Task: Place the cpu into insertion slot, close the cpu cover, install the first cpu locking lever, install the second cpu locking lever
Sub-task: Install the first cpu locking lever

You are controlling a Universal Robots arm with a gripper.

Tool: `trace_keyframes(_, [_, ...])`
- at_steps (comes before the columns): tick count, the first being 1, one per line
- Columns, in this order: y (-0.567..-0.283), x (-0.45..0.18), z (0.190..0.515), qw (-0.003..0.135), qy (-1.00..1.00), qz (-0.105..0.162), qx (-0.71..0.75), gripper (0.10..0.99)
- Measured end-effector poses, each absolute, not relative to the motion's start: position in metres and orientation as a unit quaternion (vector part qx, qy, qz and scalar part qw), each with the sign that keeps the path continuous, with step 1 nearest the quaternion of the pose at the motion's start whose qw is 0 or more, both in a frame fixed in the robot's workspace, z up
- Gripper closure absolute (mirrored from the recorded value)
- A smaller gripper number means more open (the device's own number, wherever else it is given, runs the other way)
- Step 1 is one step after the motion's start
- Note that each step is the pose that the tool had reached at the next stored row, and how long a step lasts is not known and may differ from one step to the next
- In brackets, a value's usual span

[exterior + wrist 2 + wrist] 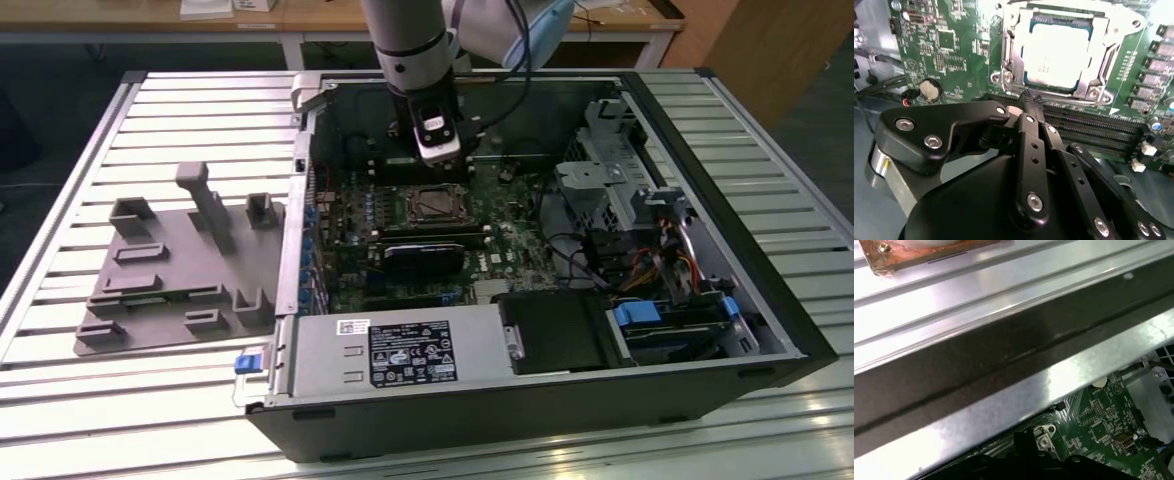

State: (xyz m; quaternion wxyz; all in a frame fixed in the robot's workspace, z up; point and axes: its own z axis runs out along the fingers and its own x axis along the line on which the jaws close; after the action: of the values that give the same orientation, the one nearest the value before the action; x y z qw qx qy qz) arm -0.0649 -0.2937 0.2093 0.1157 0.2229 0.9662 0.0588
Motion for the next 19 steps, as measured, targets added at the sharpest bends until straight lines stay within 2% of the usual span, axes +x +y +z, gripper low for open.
trace_keyframes(7, [-0.2938,-0.0648,0.2092,0.114,0.966,0.058,0.223,0.984])
trace_keyframes(15, [-0.2943,-0.0599,0.2089,0.084,0.971,0.032,0.223,0.984])
trace_keyframes(19, [-0.2977,-0.0595,0.2088,0.082,0.971,0.024,0.222,0.984])
